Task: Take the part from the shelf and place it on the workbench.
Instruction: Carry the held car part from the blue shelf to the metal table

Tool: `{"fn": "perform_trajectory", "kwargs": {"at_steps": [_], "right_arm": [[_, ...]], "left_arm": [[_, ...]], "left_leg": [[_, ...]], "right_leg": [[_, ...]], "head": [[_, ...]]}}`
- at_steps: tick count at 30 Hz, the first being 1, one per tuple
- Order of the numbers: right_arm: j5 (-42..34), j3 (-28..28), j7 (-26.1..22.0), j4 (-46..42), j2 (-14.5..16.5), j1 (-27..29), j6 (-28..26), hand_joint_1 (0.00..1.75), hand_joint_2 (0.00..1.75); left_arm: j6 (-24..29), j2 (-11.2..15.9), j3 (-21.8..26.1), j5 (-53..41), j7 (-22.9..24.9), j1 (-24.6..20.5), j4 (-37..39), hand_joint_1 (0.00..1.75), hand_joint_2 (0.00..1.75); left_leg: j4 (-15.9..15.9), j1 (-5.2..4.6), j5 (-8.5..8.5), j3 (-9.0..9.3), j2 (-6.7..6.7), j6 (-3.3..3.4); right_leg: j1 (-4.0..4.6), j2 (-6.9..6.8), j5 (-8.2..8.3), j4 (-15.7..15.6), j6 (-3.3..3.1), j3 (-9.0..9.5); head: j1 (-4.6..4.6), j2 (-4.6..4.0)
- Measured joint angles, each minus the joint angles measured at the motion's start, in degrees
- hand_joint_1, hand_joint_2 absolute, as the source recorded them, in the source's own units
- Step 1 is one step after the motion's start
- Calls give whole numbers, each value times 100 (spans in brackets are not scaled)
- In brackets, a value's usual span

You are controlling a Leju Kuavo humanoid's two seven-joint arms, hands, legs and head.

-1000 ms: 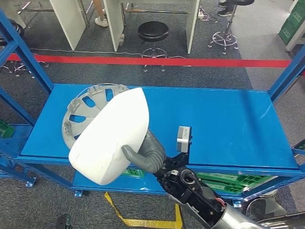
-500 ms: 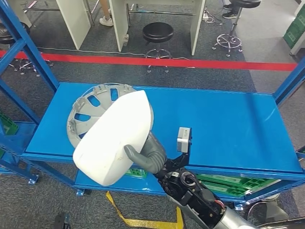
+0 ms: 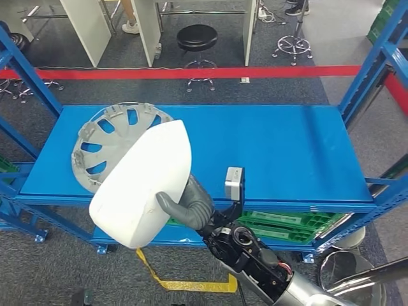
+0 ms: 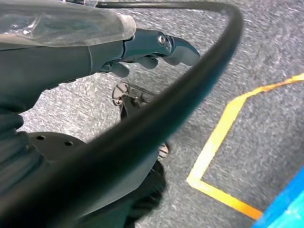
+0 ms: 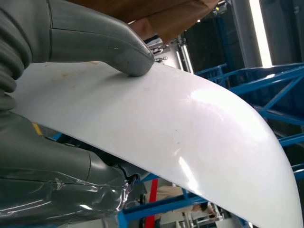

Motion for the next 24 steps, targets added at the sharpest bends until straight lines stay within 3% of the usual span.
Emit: {"fn": "perform_trajectory", "kwargs": {"at_steps": [2,4,6,7,8,9,11,12,13,14,16,18,19,20,22,23,24], "right_arm": [[9,-24,-2,1,1,3,-21,173,175],[16,-48,-3,1,1,7,-25,173,175],[19,-67,-3,1,1,16,-25,173,175],[19,-78,-3,1,-1,21,-25,173,175],[19,-89,-3,1,-2,25,-25,173,175],[19,-99,-3,1,-4,30,-26,173,175],[20,-110,-2,2,-6,46,-27,173,175],[20,-111,-2,2,-8,57,-27,173,175],[20,-113,-2,3,-9,66,-27,173,175],[20,-113,-2,3,-11,70,-27,173,175],[20,-113,-2,3,-13,69,-27,173,175],[20,-113,-3,1,-13,61,-26,173,175],[20,-114,-4,1,-13,58,-26,173,175],[20,-115,-4,0,-13,58,-30,173,175],[27,-117,-3,0,-13,60,-55,173,175],[32,-117,-1,0,-13,60,-75,173,175],[38,-118,-1,-1,-13,61,-97,173,175]], "left_arm": [[-8,13,-1,-13,-7,-15,0,0,175],[-15,27,-1,-18,-14,-32,0,0,175],[-22,28,-1,-19,-20,-35,0,0,175],[-23,26,-2,-19,-21,-34,0,0,175],[-25,23,-2,-18,-21,-32,0,0,175],[-26,22,-3,-18,-21,-29,0,0,175],[-26,25,-3,-19,-22,-27,0,0,175],[-26,27,-3,-19,-22,-26,0,0,175],[-26,28,-3,-19,-22,-25,0,0,175],[-26,28,-3,-19,-22,-24,0,0,175],[-26,26,-3,-19,-22,-23,0,0,175],[-26,23,-3,-19,-22,-23,0,0,175],[-26,21,-3,-19,-22,-23,0,0,175],[-26,20,-3,-22,-22,-23,0,0,175],[-32,25,-3,-32,-22,-18,1,0,175],[-38,27,-3,-40,-22,-15,2,0,175],[-45,28,-3,-46,-22,-12,3,0,175]], "left_leg": [[-887,-46,205,609,0,97],[-1420,-96,237,936,10,163],[-1511,-104,292,936,29,216],[-1532,-93,338,907,45,252],[-1552,-77,392,867,63,296],[-1569,-59,450,814,82,331],[-1565,-62,550,683,96,366],[-1562,-63,603,615,98,363],[-1556,-63,655,547,98,354],[-1547,-61,702,481,98,341],[-1513,-55,781,369,97,300],[-1464,-68,849,289,94,240],[-1447,-75,889,263,93,203],[-1445,-81,935,243,94,165],[-1425,-70,963,204,86,90],[-1321,-60,835,148,79,58],[-1098,-48,593,55,69,29]], "right_leg": [[24,2,74,3,21,-69],[34,-5,142,0,76,-97],[34,-12,205,-10,149,-111],[31,-10,160,25,182,-140],[28,-8,21,145,211,-196],[22,-6,-221,388,238,-290],[-7,-8,-807,1164,285,-510],[-19,-10,-977,1527,307,-575],[-28,-10,-1003,1736,325,-555],[-36,-12,-903,1731,335,-438],[-43,-15,-570,1098,329,77],[-29,-10,-484,210,292,665],[-18,-4,-516,-63,267,807],[-3,4,-550,-182,237,847],[-8,-5,-490,-205,145,745],[-18,-17,-435,-209,87,696],[-31,-33,-367,-221,36,642]], "head": [[-43,0],[-47,0],[-36,0],[-35,0],[-15,0],[15,0],[85,0],[112,0],[136,0],[161,0],[211,0],[257,0],[263,0],[257,0],[233,0],[216,0],[184,0]]}}
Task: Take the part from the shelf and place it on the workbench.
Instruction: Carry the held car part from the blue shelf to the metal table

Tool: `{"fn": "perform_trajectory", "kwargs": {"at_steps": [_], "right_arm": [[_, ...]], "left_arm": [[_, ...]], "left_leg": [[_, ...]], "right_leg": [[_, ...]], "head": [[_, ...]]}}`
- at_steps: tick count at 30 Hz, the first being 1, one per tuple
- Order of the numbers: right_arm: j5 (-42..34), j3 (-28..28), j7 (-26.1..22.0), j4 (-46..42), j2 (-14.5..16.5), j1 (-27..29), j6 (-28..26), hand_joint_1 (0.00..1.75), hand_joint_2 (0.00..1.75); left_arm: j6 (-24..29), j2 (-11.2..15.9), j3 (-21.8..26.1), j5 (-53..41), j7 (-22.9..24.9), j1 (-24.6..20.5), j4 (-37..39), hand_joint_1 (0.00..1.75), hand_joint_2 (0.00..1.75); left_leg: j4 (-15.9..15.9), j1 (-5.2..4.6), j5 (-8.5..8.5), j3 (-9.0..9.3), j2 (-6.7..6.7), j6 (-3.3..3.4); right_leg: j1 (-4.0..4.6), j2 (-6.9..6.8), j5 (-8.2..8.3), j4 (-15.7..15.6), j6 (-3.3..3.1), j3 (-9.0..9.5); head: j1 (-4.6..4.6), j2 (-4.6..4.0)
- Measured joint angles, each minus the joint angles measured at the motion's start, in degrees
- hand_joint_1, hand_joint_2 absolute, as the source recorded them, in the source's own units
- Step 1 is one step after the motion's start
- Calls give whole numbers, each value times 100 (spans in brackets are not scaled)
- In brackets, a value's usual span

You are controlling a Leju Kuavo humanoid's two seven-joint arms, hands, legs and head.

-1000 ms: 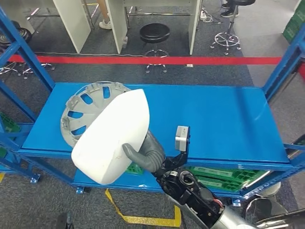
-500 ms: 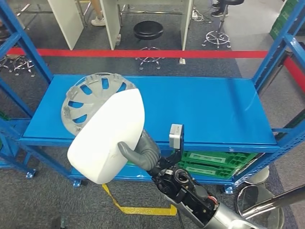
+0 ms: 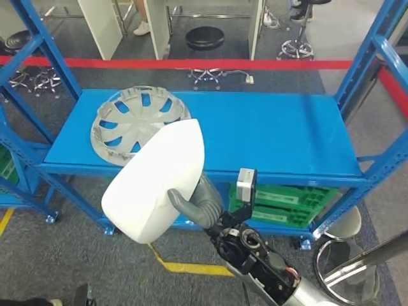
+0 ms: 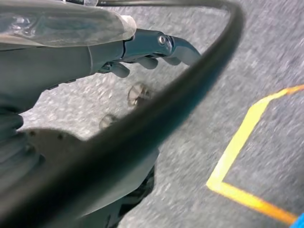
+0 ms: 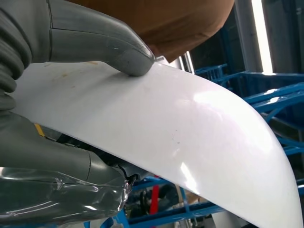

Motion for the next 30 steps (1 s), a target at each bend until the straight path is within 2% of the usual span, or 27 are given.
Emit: {"fn": "perform_trajectory", "kwargs": {"at_steps": [2,3,4,5,6,8,9,10,11,13,14,15,16,18,19,20,21,22,23,24,25,26,27,28,29,30], "right_arm": [[7,-2,2,-1,0,9,-30,173,175],[10,-3,2,-1,0,18,-38,173,175],[12,-4,3,-1,0,28,-42,173,175],[13,-4,4,-1,0,39,-46,173,175],[14,-7,5,-1,0,49,-57,173,175],[23,-21,7,-6,0,62,-90,173,175],[31,-35,7,-15,0,65,-108,173,175],[39,-50,7,-26,0,67,-120,173,175],[46,-64,6,-38,0,69,-127,173,175],[54,-89,5,-51,-5,88,-134,173,175],[56,-101,4,-54,-11,101,-138,173,175],[57,-114,1,-54,-20,115,-141,173,175],[59,-127,-2,-55,-30,125,-145,173,175],[68,-141,-9,-55,-49,145,-150,173,175],[79,-144,-10,-55,-57,159,-150,173,175],[91,-145,-11,-55,-64,174,-150,173,175],[103,-145,-12,-55,-68,185,-150,173,175],[115,-145,-13,-56,-71,190,-151,173,175],[126,-145,-14,-62,-72,189,-154,173,175],[139,-146,-15,-75,-72,183,-157,173,175],[150,-146,-17,-88,-72,175,-161,173,175],[160,-146,-19,-103,-72,168,-164,173,175],[166,-147,-19,-112,-72,165,-165,173,175],[170,-147,-19,-114,-73,166,-166,173,175],[174,-146,-16,-116,-73,171,-166,173,175],[177,-146,-14,-118,-74,176,-165,173,175]], "left_arm": [[-10,-4,0,-14,1,-1,1,0,175],[-11,-6,-1,-18,1,-1,1,0,175],[-11,-5,-1,-23,1,-1,1,0,175],[-12,-4,-2,-27,2,-1,1,0,175],[-13,-2,-2,-31,5,-2,1,0,175],[-14,6,-2,-41,13,-9,1,0,175],[-15,10,-2,-47,16,-15,1,0,175],[-15,13,-2,-54,17,-20,1,0,175],[-16,15,-2,-59,18,-24,1,0,175],[-19,12,-2,-67,19,-23,1,0,175],[-20,8,-2,-68,20,-21,1,0,175],[-19,5,-2,-67,22,-20,1,0,175],[-17,3,-2,-66,25,-19,1,0,175],[-10,6,-2,-64,30,-19,1,0,175],[-7,6,-2,-63,33,-18,1,0,175],[-2,6,-2,-62,37,-18,1,0,175],[2,4,-2,-60,43,-17,1,0,175],[10,2,-2,-56,48,-17,1,0,175],[18,-4,-2,-53,53,-17,1,0,175],[27,-11,-2,-50,56,-18,1,0,175],[34,-19,-2,-47,58,-21,1,0,175],[37,-26,-2,-45,60,-24,1,0,175],[40,-26,-2,-43,62,-24,2,0,175],[43,-21,-2,-40,64,-20,3,0,175],[45,-16,-2,-36,70,-14,5,0,175],[47,-15,-2,-34,76,-7,7,0,175]], "left_leg": [[738,19,-638,-251,-9,-47],[1125,23,-838,-345,-9,-67],[1388,24,-888,-374,-10,-81],[1474,24,-806,-313,-10,-87],[1332,24,-635,-140,-10,-82],[562,18,-363,451,-16,-49],[111,9,-336,748,-22,-18],[-208,-3,-361,938,-28,16],[-388,-20,-392,1029,-33,53],[-455,-22,-359,977,-18,149],[-456,-15,-313,934,-5,200],[-465,-5,-257,880,11,253],[-467,0,-197,817,25,291],[-463,-20,-71,658,33,330],[-458,-29,-5,571,34,332],[-449,-38,59,479,35,329],[-437,-45,121,388,31,320],[-420,-51,178,303,21,306],[-400,-54,229,232,10,288],[-376,-65,272,180,-5,265],[-357,-73,321,143,-16,237],[-346,-77,375,111,-27,207],[-343,-90,436,83,-45,171],[-334,-84,469,51,-60,138],[-279,-77,403,-2,-73,105],[-126,-67,211,-78,-81,72]], "right_leg": [[-3,-13,142,6,-52,-145],[0,-14,212,15,-53,-230],[2,-14,276,29,-49,-325],[3,-13,332,48,-41,-418],[2,-13,381,72,-29,-506],[9,-9,459,130,8,-647],[20,-7,493,159,35,-701],[31,-8,533,181,67,-740],[37,-8,577,191,102,-770],[33,-6,635,211,176,-816],[26,-3,553,275,210,-854],[21,1,354,452,237,-922],[10,2,59,751,257,-1016],[5,2,-520,1559,285,-1209],[5,2,-647,1887,294,-1245],[5,2,-626,2056,295,-1203],[6,3,-493,2020,288,-1067],[10,16,-322,1785,265,-837],[17,59,-196,1376,227,-524],[26,106,-153,871,185,-175],[36,147,-181,444,152,93],[48,176,-235,145,129,261],[53,164,-258,-4,113,315],[38,130,-238,-31,89,269],[24,95,-188,-41,52,209],[6,53,-121,-52,7,137]], "head": [[-77,0],[-110,0],[-131,0],[-154,0],[-181,0],[-237,0],[-258,0],[-263,0],[-262,0],[-241,0],[-227,0],[-198,0],[-161,0],[-84,0],[-56,0],[-31,0],[-9,0],[14,0],[33,0],[49,0],[55,0],[54,0],[49,0],[41,0],[33,0],[9,0]]}}
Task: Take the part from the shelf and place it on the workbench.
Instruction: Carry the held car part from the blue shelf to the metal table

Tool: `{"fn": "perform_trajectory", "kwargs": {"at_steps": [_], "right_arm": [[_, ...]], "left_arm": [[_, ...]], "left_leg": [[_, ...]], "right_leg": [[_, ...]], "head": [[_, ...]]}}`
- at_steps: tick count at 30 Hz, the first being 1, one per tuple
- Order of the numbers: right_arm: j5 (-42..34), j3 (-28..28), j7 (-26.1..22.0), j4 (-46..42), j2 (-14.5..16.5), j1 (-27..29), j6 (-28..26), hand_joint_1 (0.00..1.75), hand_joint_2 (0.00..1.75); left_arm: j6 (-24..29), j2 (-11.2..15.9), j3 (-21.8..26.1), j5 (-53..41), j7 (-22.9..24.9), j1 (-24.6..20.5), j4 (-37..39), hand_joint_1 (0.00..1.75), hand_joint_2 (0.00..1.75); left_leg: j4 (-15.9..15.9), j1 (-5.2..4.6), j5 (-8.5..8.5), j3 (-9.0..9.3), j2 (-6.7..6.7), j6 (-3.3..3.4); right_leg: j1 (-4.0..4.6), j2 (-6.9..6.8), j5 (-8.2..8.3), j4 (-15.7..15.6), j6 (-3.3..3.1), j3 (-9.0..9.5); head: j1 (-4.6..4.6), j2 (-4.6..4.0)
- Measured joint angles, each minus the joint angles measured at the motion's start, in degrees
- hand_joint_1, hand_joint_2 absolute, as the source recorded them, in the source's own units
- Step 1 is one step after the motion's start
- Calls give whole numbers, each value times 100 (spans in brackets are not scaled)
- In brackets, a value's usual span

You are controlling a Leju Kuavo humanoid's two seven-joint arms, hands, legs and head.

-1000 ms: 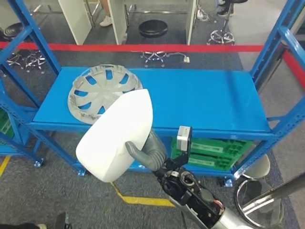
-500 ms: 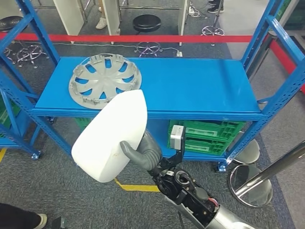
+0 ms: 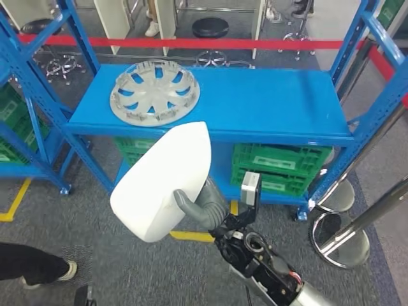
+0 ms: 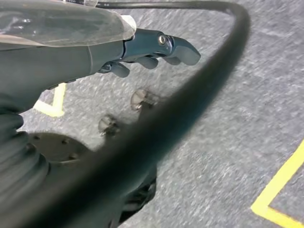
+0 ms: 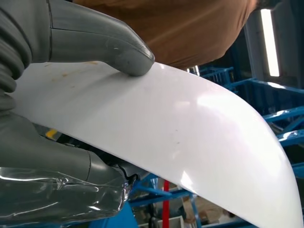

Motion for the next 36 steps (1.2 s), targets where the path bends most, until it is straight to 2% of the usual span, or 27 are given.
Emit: {"fn": "perform_trajectory", "kwargs": {"at_steps": [3,4,5,6,7,8,10,11,13,14,15,16,18,19,20,21,22,23,25,26,28,29,31,33,34,35,36], "right_arm": [[2,1,4,-2,-1,4,0,173,175],[2,2,4,-1,-1,8,-1,173,175],[2,2,5,-1,-1,12,-1,173,175],[2,3,6,-1,-1,16,-1,173,175],[2,3,6,-2,-1,16,-1,173,175],[2,3,6,-5,0,16,-1,173,175],[2,-1,5,-20,0,9,-1,173,175],[2,-2,4,-26,0,7,0,173,175],[2,-2,4,-30,-1,6,1,173,175],[2,-1,4,-30,-2,8,-1,173,175],[4,-2,5,-30,-2,9,-5,173,175],[8,-3,7,-30,-4,11,-14,173,175],[15,-3,12,-30,-9,16,-34,173,175],[16,-3,16,-30,-12,20,-40,173,175],[11,-2,19,-30,-15,23,-42,173,175],[7,-2,21,-30,-16,24,-39,173,175],[0,-1,21,-30,-17,24,-35,173,175],[-7,-1,21,-30,-18,22,-31,173,175],[-15,-1,21,-31,-18,16,-20,173,175],[-16,-1,20,-32,-18,10,-16,173,175],[-18,3,18,-33,-17,-4,-13,173,175],[-19,4,18,-34,-16,-10,-12,173,175],[-25,6,16,-38,-13,-12,-11,173,175],[-31,6,16,-43,-15,-4,-11,173,175],[-33,6,19,-43,-16,4,-12,173,175],[-33,7,20,-43,-17,10,-12,173,175],[-33,8,21,-43,-18,14,-12,173,175]], "left_arm": [[1,-8,0,7,8,4,1,0,175],[1,-9,0,8,8,4,1,0,175],[1,-9,0,8,8,3,1,0,175],[1,-8,0,9,8,3,1,0,175],[2,-7,0,9,8,3,1,0,175],[2,-8,-1,10,8,-1,1,0,175],[2,-3,-2,11,4,-17,1,0,175],[2,-2,-2,11,3,-25,0,0,175],[2,0,-2,10,1,-23,1,0,175],[4,-3,-2,10,1,-17,1,0,175],[9,-6,-2,8,-3,-12,1,0,175],[20,-8,-2,5,-10,-10,1,0,175],[40,-9,-2,-4,-32,-13,1,0,175],[47,-9,-2,-7,-41,-11,1,0,175],[48,-9,-2,-9,-47,-7,1,0,175],[49,-9,-2,-8,-50,-3,1,0,175],[49,-9,-2,-8,-52,-1,1,0,175],[49,-17,-2,-7,-55,-1,1,0,175],[46,-31,-2,-7,-60,-8,1,0,175],[45,-34,-2,-6,-63,-10,1,0,175],[43,-14,-2,-3,-67,1,3,0,175],[43,-5,-2,1,-68,13,6,0,175],[43,2,-2,5,-73,21,10,0,175],[43,-8,-2,9,-75,14,10,0,175],[43,-8,-2,10,-75,15,10,0,175],[43,-9,-2,10,-75,18,10,0,175],[43,-8,-2,11,-75,22,10,0,175]], "left_leg": [[1055,57,-889,-324,2,-104],[1403,73,-980,-381,3,-140],[1602,91,-912,-365,4,-170],[1599,111,-740,-252,10,-194],[1360,130,-550,-23,35,-212],[952,139,-451,300,93,-222],[88,126,-503,869,190,-176],[-151,109,-573,998,207,-129],[-259,99,-580,969,162,-5],[-260,101,-540,918,136,50],[-268,106,-490,860,113,109],[-274,107,-435,792,88,156],[-271,76,-316,637,17,208],[-268,58,-253,556,-30,216],[-264,39,-189,478,-85,217],[-260,23,-129,404,-147,212],[-257,9,-72,340,-213,204],[-254,3,-21,290,-275,193],[-244,-15,73,220,-395,155],[-243,-15,122,189,-452,125],[-233,-21,211,113,-560,55],[-182,-27,178,55,-533,22],[233,-20,-173,-162,-320,-49],[1029,19,-660,-479,-91,-134],[1366,45,-772,-591,-46,-172],[1526,68,-769,-611,-20,-203],[1453,89,-671,-510,7,-225]], "right_leg": [[-8,-110,218,3,-66,-238],[-7,-146,290,16,-60,-324],[-9,-184,356,39,-48,-414],[-14,-222,410,73,-31,-517],[-21,-258,452,119,-9,-614],[-21,-291,480,173,16,-697],[-9,-357,526,282,79,-819],[-2,-389,556,313,116,-852],[-9,-438,609,339,198,-892],[-19,-401,541,391,234,-926],[-25,-333,371,536,261,-985],[-30,-244,102,797,279,-1078],[-20,-122,-450,1567,284,-1288],[-12,-101,-559,1907,275,-1348],[-5,-89,-515,2091,254,-1327],[5,-70,-359,2060,221,-1204],[19,-18,-170,1813,174,-983],[35,95,-38,1404,112,-690],[50,314,-16,550,22,-127],[55,359,-74,288,2,16],[38,244,-125,86,-7,55],[14,169,-112,48,-35,41],[-29,10,-34,9,-96,3],[-9,-143,28,12,-113,-60],[-4,-224,48,16,-102,-89],[-3,-311,60,18,-92,-111],[-4,-397,66,20,-81,-123]], "head": [[-112,0],[-142,0],[-165,0],[-188,0],[-214,0],[-240,0],[-284,0],[-288,0],[-257,0],[-238,0],[-213,0],[-178,0],[-100,0],[-65,0],[-40,0],[-18,0],[0,0],[15,0],[21,0],[19,0],[23,0],[24,0],[-56,0],[-147,0],[-172,0],[-192,0],[-215,0]]}}
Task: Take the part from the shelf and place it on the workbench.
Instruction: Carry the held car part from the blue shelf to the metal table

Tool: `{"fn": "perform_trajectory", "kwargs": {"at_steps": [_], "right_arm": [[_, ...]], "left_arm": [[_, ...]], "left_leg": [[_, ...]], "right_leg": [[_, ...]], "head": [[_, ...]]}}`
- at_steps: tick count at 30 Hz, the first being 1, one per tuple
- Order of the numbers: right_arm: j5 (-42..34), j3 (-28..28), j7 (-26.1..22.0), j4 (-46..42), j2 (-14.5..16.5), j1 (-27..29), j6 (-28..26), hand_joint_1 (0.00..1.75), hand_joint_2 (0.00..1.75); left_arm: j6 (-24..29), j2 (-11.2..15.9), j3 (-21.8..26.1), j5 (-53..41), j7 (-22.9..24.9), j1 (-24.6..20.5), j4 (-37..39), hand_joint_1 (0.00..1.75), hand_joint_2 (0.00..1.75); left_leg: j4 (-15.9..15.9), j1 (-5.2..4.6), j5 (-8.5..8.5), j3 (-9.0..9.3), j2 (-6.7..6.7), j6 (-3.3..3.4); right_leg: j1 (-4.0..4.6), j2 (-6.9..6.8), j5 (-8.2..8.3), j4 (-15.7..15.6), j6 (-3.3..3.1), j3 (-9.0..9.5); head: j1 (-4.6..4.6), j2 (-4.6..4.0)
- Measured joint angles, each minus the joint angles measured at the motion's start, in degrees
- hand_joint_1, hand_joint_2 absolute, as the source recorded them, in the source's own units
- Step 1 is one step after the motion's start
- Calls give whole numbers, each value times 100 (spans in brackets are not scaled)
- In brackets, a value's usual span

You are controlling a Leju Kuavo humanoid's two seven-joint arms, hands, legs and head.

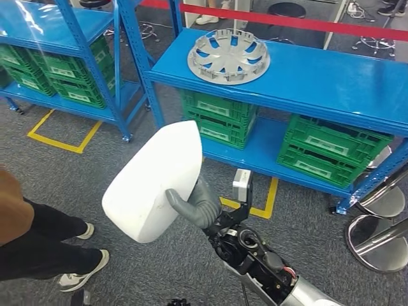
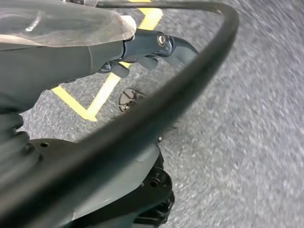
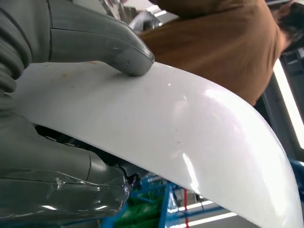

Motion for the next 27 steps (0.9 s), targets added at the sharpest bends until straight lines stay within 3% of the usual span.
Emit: {"fn": "perform_trajectory", "kwargs": {"at_steps": [2,4,5,7,9,11,13,14,15,16,18,19,20,22,23,24,26,27], "right_arm": [[-1,1,1,-2,0,-3,1,173,175],[-2,0,-1,-8,-1,-12,1,173,175],[-2,0,-3,-14,-1,-17,3,173,175],[-2,2,-2,-26,0,-26,6,173,175],[-2,3,-3,-35,1,-34,8,173,175],[-3,2,-2,-35,-3,-28,-4,173,175],[-8,2,2,-31,-16,-8,-27,173,175],[-9,2,3,-29,-24,1,-37,173,175],[-10,2,2,-29,-30,5,-45,173,175],[-9,2,2,-30,-32,5,-49,173,175],[-5,2,1,-31,-36,6,-52,173,175],[-1,1,2,-32,-39,6,-53,173,175],[5,-1,4,-33,-44,11,-54,173,175],[22,-3,9,-35,-49,17,-54,173,175],[34,-3,13,-35,-50,18,-54,173,175],[45,-4,16,-36,-50,14,-52,173,175],[72,-10,30,-36,-52,15,-45,173,175],[83,-12,40,-35,-55,23,-40,173,175]], "left_arm": [[0,3,0,1,0,1,0,0,175],[0,7,0,1,-1,-12,0,0,175],[0,8,0,0,-2,-15,0,0,175],[0,13,-1,0,-3,-6,0,0,175],[-1,9,-2,-1,-2,6,0,0,175],[-8,5,-2,-8,-4,0,0,0,175],[-25,7,-2,-22,-7,-6,0,0,175],[-34,8,-2,-31,-8,-4,0,0,175],[-39,8,-2,-36,-7,-1,0,0,175],[-42,7,-2,-41,-7,0,0,0,175],[-47,-1,-2,-49,-6,-9,0,0,175],[-49,-4,-2,-53,-5,-19,0,0,175],[-50,-7,-3,-59,-4,-23,0,0,175],[-50,4,-4,-77,4,-7,2,0,175],[-50,7,-5,-92,13,8,4,0,175],[-50,8,-6,-107,23,9,7,0,175],[-49,2,-7,-126,46,-28,9,0,175],[-49,2,-7,-127,52,-51,9,0,175]], "left_leg": [[-777,24,315,531,181,-16],[-1499,6,485,977,386,36],[-1646,-8,479,1060,426,84],[-1696,-8,453,1057,312,193],[-1730,14,465,1058,188,281],[-1746,14,487,1051,71,341],[-1743,-7,494,1038,-78,365],[-1739,-18,494,1037,-160,367],[-1733,-25,495,1040,-247,368],[-1725,-29,493,1048,-334,367],[-1693,-34,494,1030,-496,352],[-1672,-32,503,992,-574,330],[-1661,-27,522,941,-647,296],[-1661,-14,573,855,-783,210],[-1639,-22,567,824,-735,172],[-1525,-32,500,759,-601,138],[-907,-39,176,445,-215,73],[-468,-29,-17,223,-97,43]], "right_leg": [[5,-159,-6,3,30,7],[40,-291,-33,15,90,-12],[58,-347,-51,22,126,-12],[69,-446,-87,31,198,40],[47,-244,-252,234,262,-9],[24,136,-630,945,295,-335],[21,293,-918,1787,303,-750],[22,314,-902,1961,299,-860],[23,332,-760,1885,286,-861],[24,372,-519,1571,265,-756],[11,661,-43,744,215,-473],[3,799,74,451,198,-368],[0,894,113,306,185,-327],[-11,811,113,234,151,-300],[-21,733,137,211,123,-292],[-37,646,161,178,89,-276],[-39,454,188,140,48,-262],[-33,353,190,139,39,-270]], "head": [[-46,0],[-83,0],[-84,0],[-41,0],[1,0],[68,0],[135,0],[157,0],[175,0],[191,0],[223,0],[236,0],[239,0],[239,0],[230,0],[195,0],[99,0],[54,0]]}}
